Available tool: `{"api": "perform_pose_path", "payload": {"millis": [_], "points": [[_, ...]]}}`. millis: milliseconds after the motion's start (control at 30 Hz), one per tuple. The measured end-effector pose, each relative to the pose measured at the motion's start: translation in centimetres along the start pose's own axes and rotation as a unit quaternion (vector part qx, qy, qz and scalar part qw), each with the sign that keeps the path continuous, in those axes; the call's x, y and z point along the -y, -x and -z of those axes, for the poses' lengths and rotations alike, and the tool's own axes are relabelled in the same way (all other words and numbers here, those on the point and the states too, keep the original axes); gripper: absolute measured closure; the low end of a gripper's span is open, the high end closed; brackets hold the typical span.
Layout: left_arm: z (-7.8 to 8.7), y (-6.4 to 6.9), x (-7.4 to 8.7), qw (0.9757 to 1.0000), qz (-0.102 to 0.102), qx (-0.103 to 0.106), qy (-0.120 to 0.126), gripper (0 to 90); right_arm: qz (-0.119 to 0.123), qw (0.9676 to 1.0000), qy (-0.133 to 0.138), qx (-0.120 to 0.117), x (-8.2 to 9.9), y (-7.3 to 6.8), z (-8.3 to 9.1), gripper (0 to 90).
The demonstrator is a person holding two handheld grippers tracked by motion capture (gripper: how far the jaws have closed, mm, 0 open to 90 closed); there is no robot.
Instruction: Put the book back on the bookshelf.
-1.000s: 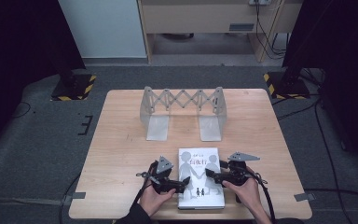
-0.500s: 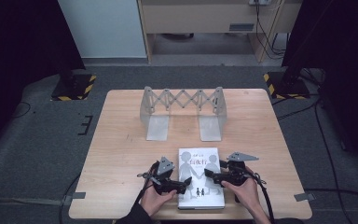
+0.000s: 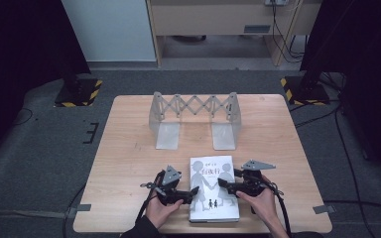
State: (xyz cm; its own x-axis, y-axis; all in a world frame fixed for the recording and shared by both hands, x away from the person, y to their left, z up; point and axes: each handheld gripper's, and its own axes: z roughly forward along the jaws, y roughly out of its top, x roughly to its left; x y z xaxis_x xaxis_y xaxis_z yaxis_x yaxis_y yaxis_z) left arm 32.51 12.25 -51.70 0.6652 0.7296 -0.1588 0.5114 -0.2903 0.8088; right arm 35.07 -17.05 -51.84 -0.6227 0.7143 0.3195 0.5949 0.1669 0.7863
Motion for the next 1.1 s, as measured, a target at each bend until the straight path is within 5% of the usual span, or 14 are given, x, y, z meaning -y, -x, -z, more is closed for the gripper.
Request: {"api": "perform_pose_path", "payload": {"millis": [467,633,1100], "points": [[0.9,-0.8,0.1,0.9999,0.000,-0.013,-0.002,15.9,-0.003,0.9999,0.015,-0.004,-1.0,-0.1,0.3,24.6],[1.2,-1.4,0.2,0.9996,0.022,-0.020,0.000,16.8,0.000,0.9996,0.028,-0.005,-1.6,-0.3,0.3,24.6],[1.5,-2.1,0.3,0.9993,0.027,-0.025,0.012,16.5,-0.007,0.9993,0.037,-0.005,-1.7,-0.5,-0.2,23.6]]}}
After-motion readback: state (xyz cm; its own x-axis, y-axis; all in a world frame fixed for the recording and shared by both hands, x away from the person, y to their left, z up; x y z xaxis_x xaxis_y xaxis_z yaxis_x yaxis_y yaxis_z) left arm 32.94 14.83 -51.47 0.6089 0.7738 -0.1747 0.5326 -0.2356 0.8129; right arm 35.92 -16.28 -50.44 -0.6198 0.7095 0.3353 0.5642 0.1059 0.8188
